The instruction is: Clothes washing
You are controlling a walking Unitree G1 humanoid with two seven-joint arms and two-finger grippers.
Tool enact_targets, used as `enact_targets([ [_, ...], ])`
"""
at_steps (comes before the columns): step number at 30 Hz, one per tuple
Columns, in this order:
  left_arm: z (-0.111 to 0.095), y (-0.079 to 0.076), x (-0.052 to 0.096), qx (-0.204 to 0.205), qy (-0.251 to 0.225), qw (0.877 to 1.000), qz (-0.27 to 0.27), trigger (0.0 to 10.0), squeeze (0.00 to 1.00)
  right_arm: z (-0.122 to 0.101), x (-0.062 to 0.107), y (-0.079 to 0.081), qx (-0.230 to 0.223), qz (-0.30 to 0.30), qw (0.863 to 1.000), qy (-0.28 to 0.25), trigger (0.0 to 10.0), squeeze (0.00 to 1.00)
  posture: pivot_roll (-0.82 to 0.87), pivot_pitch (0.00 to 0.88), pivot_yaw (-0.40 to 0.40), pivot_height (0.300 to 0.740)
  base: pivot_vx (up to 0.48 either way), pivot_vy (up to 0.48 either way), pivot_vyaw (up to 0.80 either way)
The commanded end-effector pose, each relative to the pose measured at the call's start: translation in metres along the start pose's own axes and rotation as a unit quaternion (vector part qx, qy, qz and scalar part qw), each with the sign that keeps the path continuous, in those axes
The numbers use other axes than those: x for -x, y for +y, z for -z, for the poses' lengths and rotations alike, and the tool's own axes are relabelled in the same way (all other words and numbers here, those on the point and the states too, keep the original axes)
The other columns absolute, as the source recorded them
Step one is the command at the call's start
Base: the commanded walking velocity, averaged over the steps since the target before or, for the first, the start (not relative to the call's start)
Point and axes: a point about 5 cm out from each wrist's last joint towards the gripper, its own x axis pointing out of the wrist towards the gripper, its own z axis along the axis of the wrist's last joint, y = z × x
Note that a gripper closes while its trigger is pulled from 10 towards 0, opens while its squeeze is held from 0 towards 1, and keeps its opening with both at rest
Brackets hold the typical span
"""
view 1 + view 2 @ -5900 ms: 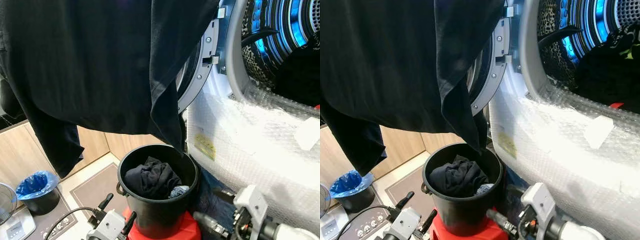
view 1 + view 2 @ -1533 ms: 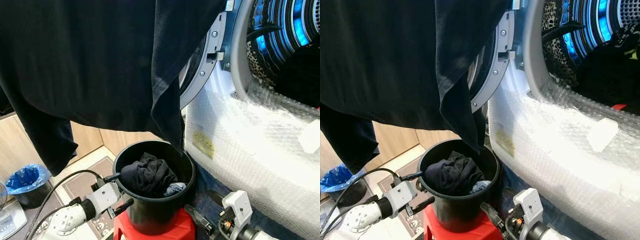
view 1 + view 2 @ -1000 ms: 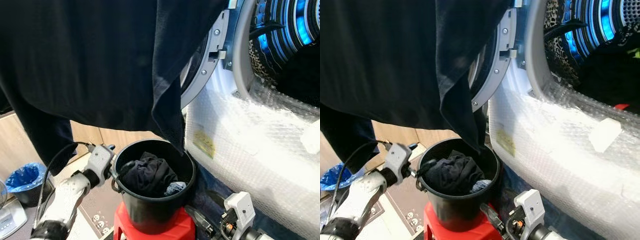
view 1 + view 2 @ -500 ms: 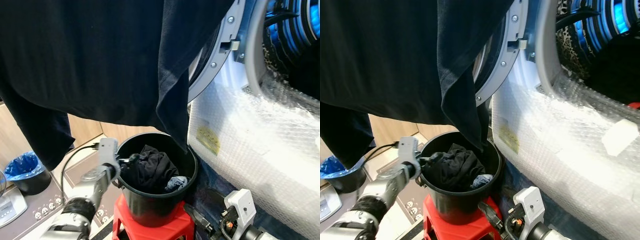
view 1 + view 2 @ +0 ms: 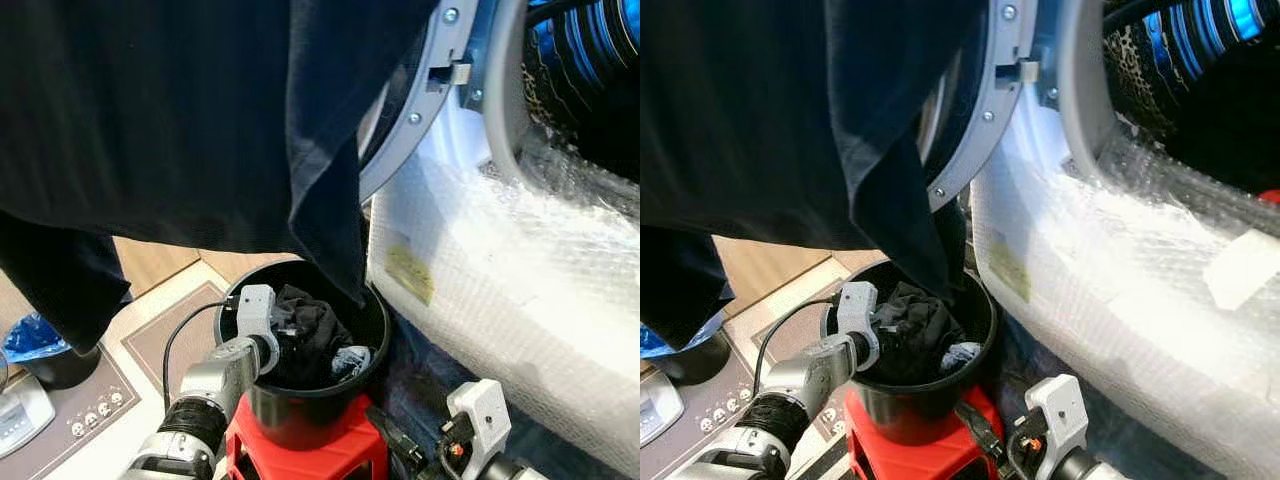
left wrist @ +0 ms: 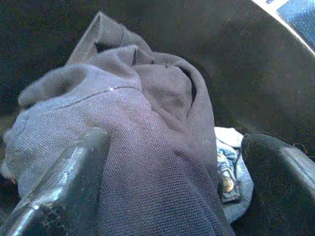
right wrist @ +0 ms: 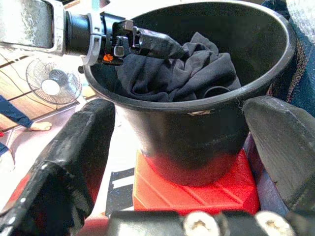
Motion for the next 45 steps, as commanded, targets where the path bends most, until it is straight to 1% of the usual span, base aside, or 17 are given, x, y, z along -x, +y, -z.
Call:
enact_targets([
  [1, 0.002, 0.003, 0.003, 0.028, 0.005, 1.0, -0.003, 10.0, 0.0, -0.001, 0.0, 0.003, 0.002, -0.001, 1.0, 0.0, 10.0, 0.0, -0.18, 0.138, 0.073, 0.74, 0.0, 0.0, 0.0],
  [3, 0.0, 0.002, 0.004, 0.025, 0.001, 1.0, 0.0, 10.0, 0.0, -0.002, 0.0, 0.002, 0.003, 0.0, 1.0, 0.001, 10.0, 0.0, -0.18, 0.138, 0.074, 0.74, 0.0, 0.0, 0.0],
  [4, 0.0, 0.002, 0.005, 0.026, 0.002, 1.0, -0.001, 7.5, 0.0, -0.002, 0.0, 0.001, 0.004, 0.001, 1.0, 0.001, 10.0, 0.0, -0.18, 0.136, 0.074, 0.74, 0.0, 0.0, 0.0],
  [5, 0.0, 0.003, 0.006, 0.029, 0.005, 1.0, -0.003, 3.7, 0.0, -0.002, 0.0, 0.0, 0.005, 0.003, 1.0, 0.002, 10.0, 0.0, -0.18, 0.135, 0.074, 0.74, 0.0, 0.0, 0.0],
  [6, 0.0, 0.004, 0.006, 0.034, 0.005, 0.999, -0.007, 1.3, 0.0, -0.002, -0.001, 0.0, 0.005, 0.004, 1.0, 0.002, 10.0, 0.0, -0.18, 0.135, 0.074, 0.74, 0.0, 0.0, 0.0],
  [7, 0.0, 0.005, 0.007, 0.04, 0.003, 0.999, -0.009, 0.0, 0.0, -0.001, -0.001, 0.0, 0.005, 0.004, 1.0, 0.002, 10.0, 0.0, -0.18, 0.134, 0.074, 0.74, 0.0, 0.0, 0.0],
  [9, -0.002, 0.008, 0.008, 0.052, -0.005, 0.999, -0.012, 0.0, 0.0, -0.001, -0.002, -0.001, 0.007, 0.006, 1.0, 0.002, 10.0, 0.0, -0.18, 0.131, 0.075, 0.74, 0.0, 0.0, 0.0],
  [20, -0.003, 0.014, 0.014, 0.055, -0.004, 0.998, -0.023, 0.0, 0.0, 0.0, -0.004, 0.0, 0.006, 0.004, 1.0, 0.004, 10.0, 0.0, -0.17, 0.127, 0.076, 0.74, 0.0, 0.0, 0.0],
  [28, -0.002, 0.014, 0.016, 0.064, -0.001, 0.998, -0.021, 0.0, 0.0, 0.0, -0.005, 0.0, 0.009, 0.002, 1.0, 0.006, 10.0, 0.0, -0.17, 0.112, 0.073, 0.74, 0.0, 0.0, 0.0],
  [41, -0.001, 0.016, 0.019, 0.061, 0.003, 0.998, -0.02, 0.0, 0.0, 0.001, -0.005, 0.0, 0.012, -0.003, 1.0, 0.01, 10.0, 0.0, -0.17, 0.092, 0.068, 0.74, 0.0, 0.0, 0.0],
  [45, -0.003, 0.017, 0.02, 0.06, -0.004, 0.998, -0.021, 0.0, 0.0, 0.0, -0.007, -0.001, 0.012, -0.003, 1.0, 0.008, 10.0, 0.0, -0.17, 0.094, 0.07, 0.74, 0.0, 0.0, 0.0],
])
